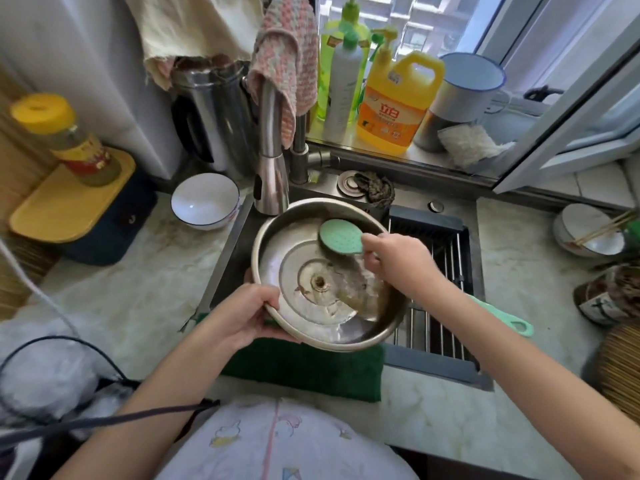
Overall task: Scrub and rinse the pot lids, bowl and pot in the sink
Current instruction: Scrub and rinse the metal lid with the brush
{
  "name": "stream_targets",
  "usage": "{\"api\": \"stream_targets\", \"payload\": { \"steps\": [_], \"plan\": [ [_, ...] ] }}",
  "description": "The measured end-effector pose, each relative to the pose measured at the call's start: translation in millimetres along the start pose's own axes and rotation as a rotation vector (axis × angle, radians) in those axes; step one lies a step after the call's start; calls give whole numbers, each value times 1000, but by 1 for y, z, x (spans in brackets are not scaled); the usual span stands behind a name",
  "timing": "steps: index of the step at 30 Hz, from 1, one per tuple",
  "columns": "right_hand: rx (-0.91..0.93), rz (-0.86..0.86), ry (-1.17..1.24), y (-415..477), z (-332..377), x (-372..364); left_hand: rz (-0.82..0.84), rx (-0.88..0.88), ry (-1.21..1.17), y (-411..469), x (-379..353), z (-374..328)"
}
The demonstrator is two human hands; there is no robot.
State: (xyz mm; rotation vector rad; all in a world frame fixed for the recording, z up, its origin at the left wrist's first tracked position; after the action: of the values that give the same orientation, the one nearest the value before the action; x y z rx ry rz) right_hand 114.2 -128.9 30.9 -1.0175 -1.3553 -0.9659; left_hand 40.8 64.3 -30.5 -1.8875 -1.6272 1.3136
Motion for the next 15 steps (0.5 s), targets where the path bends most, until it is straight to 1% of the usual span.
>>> {"api": "stream_targets", "payload": {
  "steps": [2, 4, 6, 7, 9, 10, 12, 13, 14, 15],
  "plan": [
    [2, 96, 27, -13, -7, -4, -25, -20, -18, 0, 8, -4],
    [82, 169, 150, -28, 18, -10, -48, -34, -32, -1, 10, -3],
    [138, 131, 277, -32, 43, -11, -36, -34, -44, -2, 5, 1],
    [149, 84, 304, -30, 48, -10, -31, -32, -54, -2, 2, 3],
    [135, 4, 280, -25, 44, -5, -24, -20, -73, -3, 0, 4],
    [115, 13, 268, -25, 37, -4, -11, -16, -74, -3, 0, 4],
    [112, 129, 264, -32, 24, -10, 19, 10, -77, -6, -2, 7],
    [144, 189, 226, -36, 22, -12, 28, 29, -79, -7, -3, 12],
    [168, 219, 161, -39, 20, -12, 31, 46, -84, -8, -5, 17],
    [173, 197, 100, -37, 17, -9, 38, 63, -90, -9, -9, 23]
  ]
}}
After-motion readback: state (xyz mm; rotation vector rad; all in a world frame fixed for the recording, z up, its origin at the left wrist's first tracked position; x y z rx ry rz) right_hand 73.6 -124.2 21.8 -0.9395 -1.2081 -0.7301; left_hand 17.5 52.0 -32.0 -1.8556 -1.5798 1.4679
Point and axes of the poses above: each hand's wrist, its own y-axis towards the middle knuckle, its own x-axis out of the back of the hand, z = x × y, the point moved 10 cm from there along y, towards the middle knuckle, and after that the axes turned 12 degrees about -y, right-handed, at the moved point
